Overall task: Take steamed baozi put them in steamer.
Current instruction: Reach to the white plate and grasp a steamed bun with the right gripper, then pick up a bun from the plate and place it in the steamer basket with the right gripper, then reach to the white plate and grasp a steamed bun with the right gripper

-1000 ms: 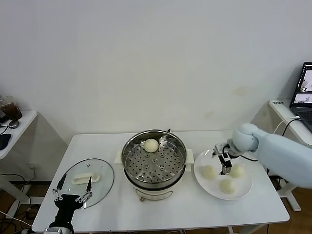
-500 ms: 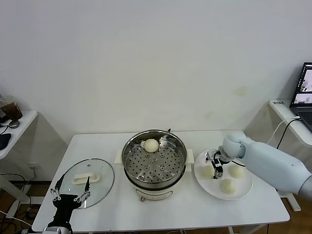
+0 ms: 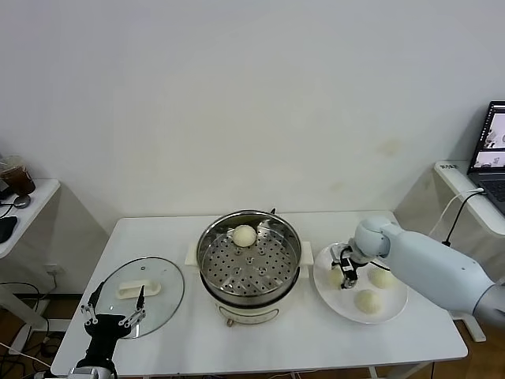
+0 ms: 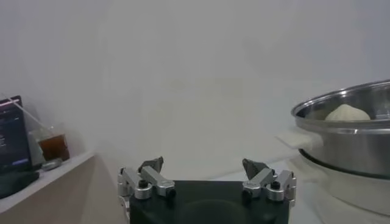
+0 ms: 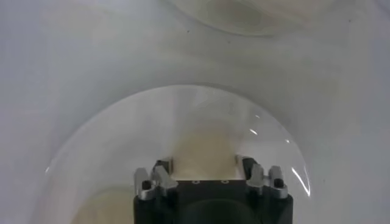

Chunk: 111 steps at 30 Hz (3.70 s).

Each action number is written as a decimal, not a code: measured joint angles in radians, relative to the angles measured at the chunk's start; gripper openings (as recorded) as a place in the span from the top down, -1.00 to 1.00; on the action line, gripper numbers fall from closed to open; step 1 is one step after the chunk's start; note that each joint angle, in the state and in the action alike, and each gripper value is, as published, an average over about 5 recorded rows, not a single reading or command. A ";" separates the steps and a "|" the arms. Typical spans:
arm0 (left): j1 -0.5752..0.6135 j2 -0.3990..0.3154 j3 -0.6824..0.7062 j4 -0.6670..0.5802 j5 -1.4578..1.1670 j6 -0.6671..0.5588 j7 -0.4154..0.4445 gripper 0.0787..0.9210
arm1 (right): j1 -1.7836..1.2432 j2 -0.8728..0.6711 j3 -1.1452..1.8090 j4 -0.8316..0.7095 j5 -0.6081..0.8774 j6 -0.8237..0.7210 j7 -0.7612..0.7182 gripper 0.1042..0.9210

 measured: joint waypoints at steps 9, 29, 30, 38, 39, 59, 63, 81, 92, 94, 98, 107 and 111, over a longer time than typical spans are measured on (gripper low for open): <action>-0.008 0.006 0.011 -0.009 -0.006 0.003 0.000 -0.77 | 0.075 -0.061 -0.029 0.056 0.055 -0.023 -0.029 -0.01; -0.043 0.037 0.024 -0.001 -0.020 0.008 0.002 -0.77 | 0.712 -0.027 -0.400 0.288 0.505 -0.182 0.005 -0.04; -0.044 0.038 0.021 0.000 -0.020 0.008 0.002 -0.77 | 0.726 -0.005 -0.410 0.291 0.530 -0.197 0.016 -0.05; -0.050 0.035 0.002 0.003 -0.019 0.009 0.002 -0.77 | 0.738 0.193 -0.452 0.270 0.681 -0.315 0.109 -0.05; -0.051 0.034 0.000 0.004 -0.018 0.009 0.002 -0.77 | 0.731 0.217 -0.455 0.261 0.692 -0.327 0.120 -0.05; -0.065 0.025 -0.008 0.017 -0.016 0.010 0.002 -0.77 | 0.561 0.541 -0.475 0.066 0.766 -0.461 0.252 -0.09; -0.063 0.025 -0.010 0.016 -0.016 0.009 0.001 -0.77 | 0.535 0.573 -0.475 0.038 0.764 -0.469 0.262 -0.30; -0.066 0.030 -0.010 0.001 -0.017 0.009 0.001 -0.77 | 0.621 0.464 -0.453 0.110 0.706 -0.432 0.126 -0.76; -0.068 0.035 0.011 -0.003 -0.004 0.012 0.002 -0.77 | 0.695 0.085 -0.438 0.298 0.486 -0.245 -0.114 -0.76; -0.067 0.034 0.013 -0.003 -0.001 0.012 0.003 -0.77 | 0.680 0.009 -0.424 0.324 0.434 -0.205 -0.140 -0.76; -0.062 0.032 0.014 0.000 0.005 0.012 0.005 -0.77 | 0.606 -0.132 -0.371 0.357 0.331 -0.135 -0.171 -0.76; -0.056 0.025 0.015 -0.006 0.016 0.019 0.006 -0.77 | 0.283 -0.341 -0.144 0.375 0.152 -0.041 -0.178 -0.76; -0.051 0.023 0.014 -0.009 0.020 0.021 0.006 -0.77 | 0.146 -0.376 -0.047 0.369 0.106 -0.023 -0.159 -0.76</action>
